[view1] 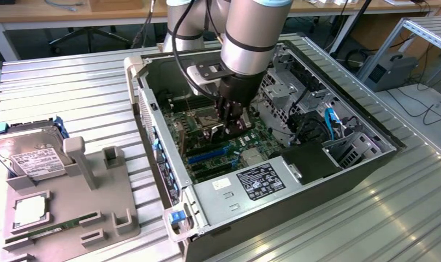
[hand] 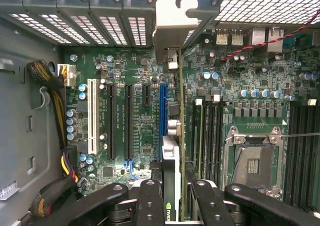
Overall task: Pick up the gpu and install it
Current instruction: 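Insert the gpu into the slot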
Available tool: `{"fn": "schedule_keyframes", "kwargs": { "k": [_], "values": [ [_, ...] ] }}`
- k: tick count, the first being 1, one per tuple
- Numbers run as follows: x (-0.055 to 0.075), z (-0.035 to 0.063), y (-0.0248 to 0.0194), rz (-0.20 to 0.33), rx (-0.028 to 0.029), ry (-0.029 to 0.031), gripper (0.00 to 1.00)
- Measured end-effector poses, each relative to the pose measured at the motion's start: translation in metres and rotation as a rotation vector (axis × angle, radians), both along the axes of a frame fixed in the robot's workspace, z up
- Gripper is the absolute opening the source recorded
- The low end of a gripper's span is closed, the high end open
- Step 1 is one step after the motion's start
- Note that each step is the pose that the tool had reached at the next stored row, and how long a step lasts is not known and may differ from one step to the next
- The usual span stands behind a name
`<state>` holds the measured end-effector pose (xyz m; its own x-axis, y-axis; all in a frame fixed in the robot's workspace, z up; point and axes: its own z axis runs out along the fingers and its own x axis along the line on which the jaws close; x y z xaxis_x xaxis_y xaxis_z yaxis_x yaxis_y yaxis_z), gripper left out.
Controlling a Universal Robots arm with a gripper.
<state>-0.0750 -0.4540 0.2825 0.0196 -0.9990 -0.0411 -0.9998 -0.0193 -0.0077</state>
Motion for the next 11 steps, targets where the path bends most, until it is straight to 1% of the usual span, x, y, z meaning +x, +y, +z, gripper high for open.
{"fn": "schedule_keyframes", "kwargs": {
  "k": [4, 11],
  "values": [
    [0.0000, -0.0004, 0.0000, 0.000, 0.0002, -0.0001, 0.27],
    [-0.0001, -0.0064, 0.0000, 0.000, 0.0002, -0.0001, 0.27]
  ]
}}
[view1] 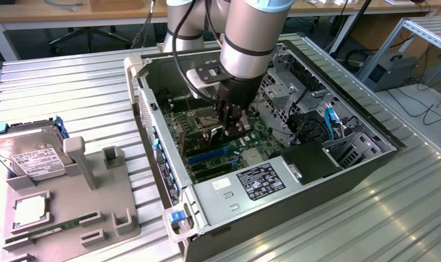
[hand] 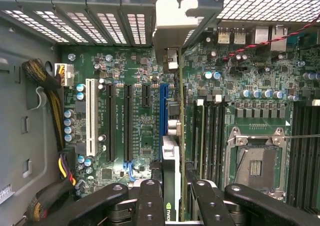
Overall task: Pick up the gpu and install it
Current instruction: 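Insert the gpu into the slot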
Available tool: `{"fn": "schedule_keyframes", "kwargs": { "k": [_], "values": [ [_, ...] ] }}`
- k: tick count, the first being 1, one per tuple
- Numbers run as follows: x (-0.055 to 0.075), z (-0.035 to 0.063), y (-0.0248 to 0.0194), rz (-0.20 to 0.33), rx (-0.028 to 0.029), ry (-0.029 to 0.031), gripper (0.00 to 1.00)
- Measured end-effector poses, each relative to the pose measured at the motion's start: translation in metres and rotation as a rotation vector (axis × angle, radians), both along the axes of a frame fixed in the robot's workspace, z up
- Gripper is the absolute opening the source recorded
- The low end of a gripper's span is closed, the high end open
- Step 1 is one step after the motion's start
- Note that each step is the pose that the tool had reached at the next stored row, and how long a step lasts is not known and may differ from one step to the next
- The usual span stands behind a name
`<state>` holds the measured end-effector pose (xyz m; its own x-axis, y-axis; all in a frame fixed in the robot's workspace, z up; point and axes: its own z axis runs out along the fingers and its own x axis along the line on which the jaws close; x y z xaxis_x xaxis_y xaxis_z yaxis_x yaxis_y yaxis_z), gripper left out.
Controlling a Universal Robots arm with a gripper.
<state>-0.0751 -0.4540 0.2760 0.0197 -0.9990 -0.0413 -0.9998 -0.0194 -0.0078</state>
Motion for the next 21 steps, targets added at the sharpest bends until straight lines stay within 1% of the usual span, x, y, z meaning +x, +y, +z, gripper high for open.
{"fn": "schedule_keyframes", "kwargs": {
  "k": [7, 8, 11, 17, 21],
  "values": [
    [-0.0001, -0.0023, 0.0000, 0.000, 0.0000, 0.0000, 0.27],
    [-0.0001, -0.0032, 0.0001, 0.000, 0.0006, -0.0002, 0.27],
    [-0.0003, -0.0053, 0.0000, 0.000, 0.0000, 0.0000, 0.27],
    [-0.0003, -0.0056, 0.0000, 0.000, 0.0000, 0.0000, 0.27],
    [-0.0003, -0.0079, 0.0000, 0.000, 0.0000, 0.0000, 0.27]
  ]
}}
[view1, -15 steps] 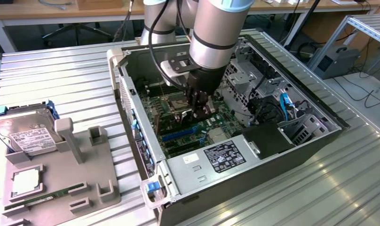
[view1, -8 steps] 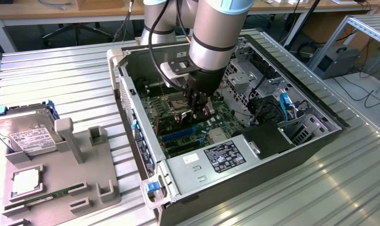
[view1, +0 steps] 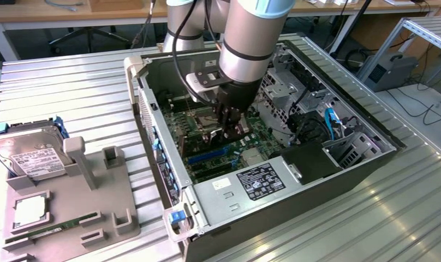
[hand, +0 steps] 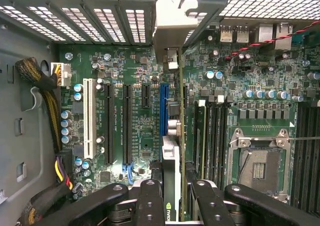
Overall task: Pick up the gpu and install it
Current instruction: 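Insert the gpu into the slot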
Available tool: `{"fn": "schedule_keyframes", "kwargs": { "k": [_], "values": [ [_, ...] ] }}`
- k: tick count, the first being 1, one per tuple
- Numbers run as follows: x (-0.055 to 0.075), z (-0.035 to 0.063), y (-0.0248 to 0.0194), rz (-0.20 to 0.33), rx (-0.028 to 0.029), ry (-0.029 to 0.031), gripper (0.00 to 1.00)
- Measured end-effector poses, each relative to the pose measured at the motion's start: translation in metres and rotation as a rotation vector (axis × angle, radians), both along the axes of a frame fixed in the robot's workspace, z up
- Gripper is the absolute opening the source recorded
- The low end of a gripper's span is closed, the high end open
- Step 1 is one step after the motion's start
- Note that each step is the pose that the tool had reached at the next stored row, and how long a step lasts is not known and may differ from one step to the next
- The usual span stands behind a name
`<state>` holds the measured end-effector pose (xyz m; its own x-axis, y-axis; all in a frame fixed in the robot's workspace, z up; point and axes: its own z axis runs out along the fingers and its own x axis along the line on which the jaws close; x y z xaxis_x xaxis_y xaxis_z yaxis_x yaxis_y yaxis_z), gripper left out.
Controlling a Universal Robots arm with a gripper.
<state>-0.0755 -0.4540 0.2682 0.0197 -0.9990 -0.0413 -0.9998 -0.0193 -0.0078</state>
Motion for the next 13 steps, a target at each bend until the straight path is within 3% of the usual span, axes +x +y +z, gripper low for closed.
{"fn": "schedule_keyframes", "kwargs": {
  "k": [13],
  "values": [
    [-0.0002, -0.0071, 0.0000, 0.000, -0.0003, 0.0001, 0.27]
  ]
}}
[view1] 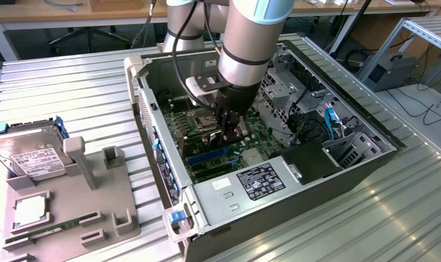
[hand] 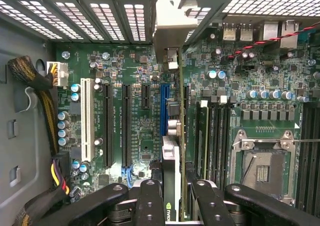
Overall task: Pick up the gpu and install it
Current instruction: 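Insert the gpu into the slot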
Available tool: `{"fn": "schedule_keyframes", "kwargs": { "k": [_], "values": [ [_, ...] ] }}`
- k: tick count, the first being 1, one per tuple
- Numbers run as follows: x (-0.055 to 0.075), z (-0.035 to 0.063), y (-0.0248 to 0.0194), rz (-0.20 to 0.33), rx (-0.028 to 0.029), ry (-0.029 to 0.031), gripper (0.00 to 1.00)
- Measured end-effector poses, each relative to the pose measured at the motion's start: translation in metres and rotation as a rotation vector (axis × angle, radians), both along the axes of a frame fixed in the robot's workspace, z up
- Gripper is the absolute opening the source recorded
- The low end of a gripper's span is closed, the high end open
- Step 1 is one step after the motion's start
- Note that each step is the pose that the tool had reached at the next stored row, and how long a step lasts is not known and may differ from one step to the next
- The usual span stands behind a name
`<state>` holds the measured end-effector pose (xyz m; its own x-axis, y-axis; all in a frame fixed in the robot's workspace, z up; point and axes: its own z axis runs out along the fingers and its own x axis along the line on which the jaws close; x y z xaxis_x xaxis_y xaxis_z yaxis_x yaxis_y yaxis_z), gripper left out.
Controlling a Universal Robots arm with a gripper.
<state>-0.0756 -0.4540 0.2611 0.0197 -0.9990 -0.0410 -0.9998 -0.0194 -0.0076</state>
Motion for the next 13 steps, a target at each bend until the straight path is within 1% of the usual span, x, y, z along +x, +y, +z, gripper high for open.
{"fn": "schedule_keyframes", "kwargs": {
  "k": [5, 9, 13],
  "values": [
    [0.0000, -0.0011, 0.0001, 0.000, 0.0007, -0.0004, 0.27],
    [-0.0002, -0.0041, 0.0000, 0.000, 0.0002, -0.0001, 0.27],
    [-0.0002, -0.0045, 0.0000, 0.000, 0.0002, -0.0001, 0.27]
  ]
}}
